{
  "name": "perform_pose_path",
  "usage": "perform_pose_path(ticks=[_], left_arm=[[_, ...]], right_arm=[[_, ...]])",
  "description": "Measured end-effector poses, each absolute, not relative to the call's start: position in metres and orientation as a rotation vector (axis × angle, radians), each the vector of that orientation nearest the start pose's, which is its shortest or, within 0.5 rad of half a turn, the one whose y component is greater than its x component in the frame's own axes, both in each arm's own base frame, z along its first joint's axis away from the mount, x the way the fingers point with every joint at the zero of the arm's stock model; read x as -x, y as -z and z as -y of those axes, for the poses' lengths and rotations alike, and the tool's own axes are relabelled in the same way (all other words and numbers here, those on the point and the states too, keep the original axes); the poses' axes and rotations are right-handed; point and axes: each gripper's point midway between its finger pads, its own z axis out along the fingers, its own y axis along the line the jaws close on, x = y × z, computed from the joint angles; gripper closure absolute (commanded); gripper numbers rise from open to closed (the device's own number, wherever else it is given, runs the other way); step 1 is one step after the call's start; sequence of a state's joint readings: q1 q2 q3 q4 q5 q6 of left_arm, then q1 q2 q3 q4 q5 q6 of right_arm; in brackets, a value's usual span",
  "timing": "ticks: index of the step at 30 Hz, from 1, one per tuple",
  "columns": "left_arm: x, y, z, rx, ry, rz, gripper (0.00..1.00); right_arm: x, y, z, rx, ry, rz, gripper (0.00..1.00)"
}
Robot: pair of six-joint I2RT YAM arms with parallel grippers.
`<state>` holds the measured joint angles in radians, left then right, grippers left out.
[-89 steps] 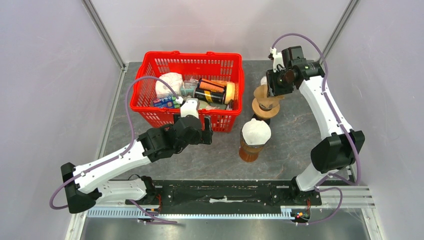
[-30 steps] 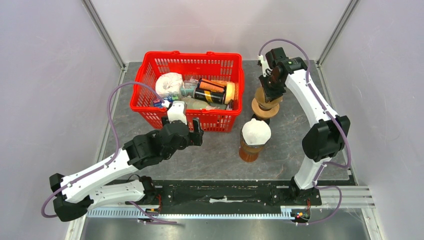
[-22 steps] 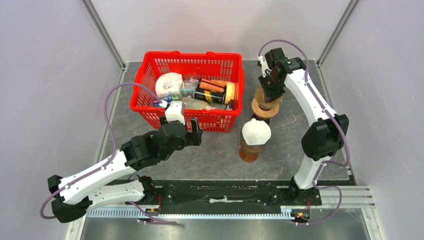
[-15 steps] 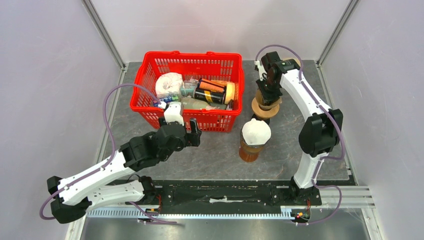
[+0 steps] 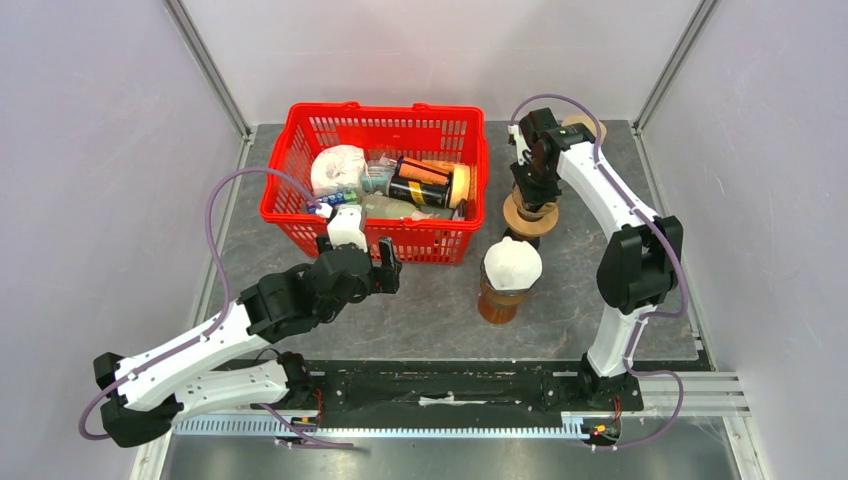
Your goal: Place the coffee filter in the dripper
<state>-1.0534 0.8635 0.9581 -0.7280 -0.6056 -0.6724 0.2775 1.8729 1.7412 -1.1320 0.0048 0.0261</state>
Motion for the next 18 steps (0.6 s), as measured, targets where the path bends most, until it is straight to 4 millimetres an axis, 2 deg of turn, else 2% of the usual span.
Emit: perform_pose_path(ticks=[3,8,15,18], left_arm=[[-0.195,-0.233,0.183,-0.071,0.376,-2.1,0.05],[-0.195,-0.233,0.183,-0.071,0.376,-2.1,0.05],[-0.194,-0.235,0.182,-0.066,0.386,-2.094,0.05],[-0.192,-0.239,0.179,-0.06,0.4,-2.083,0.05]], right_arm=[[-0.371,-0.146,-0.105,0.342,-0.055,-2.802,0.64],[-0.378,-0.165,-0.106,0.316,-0.053,-2.754,0.54],[-0.385,-0.213,-0.107,0.276,-0.077,-2.619,0.43],[-0.384,-0.227,-0.106,0.267,-0.08,-2.583,0.38]])
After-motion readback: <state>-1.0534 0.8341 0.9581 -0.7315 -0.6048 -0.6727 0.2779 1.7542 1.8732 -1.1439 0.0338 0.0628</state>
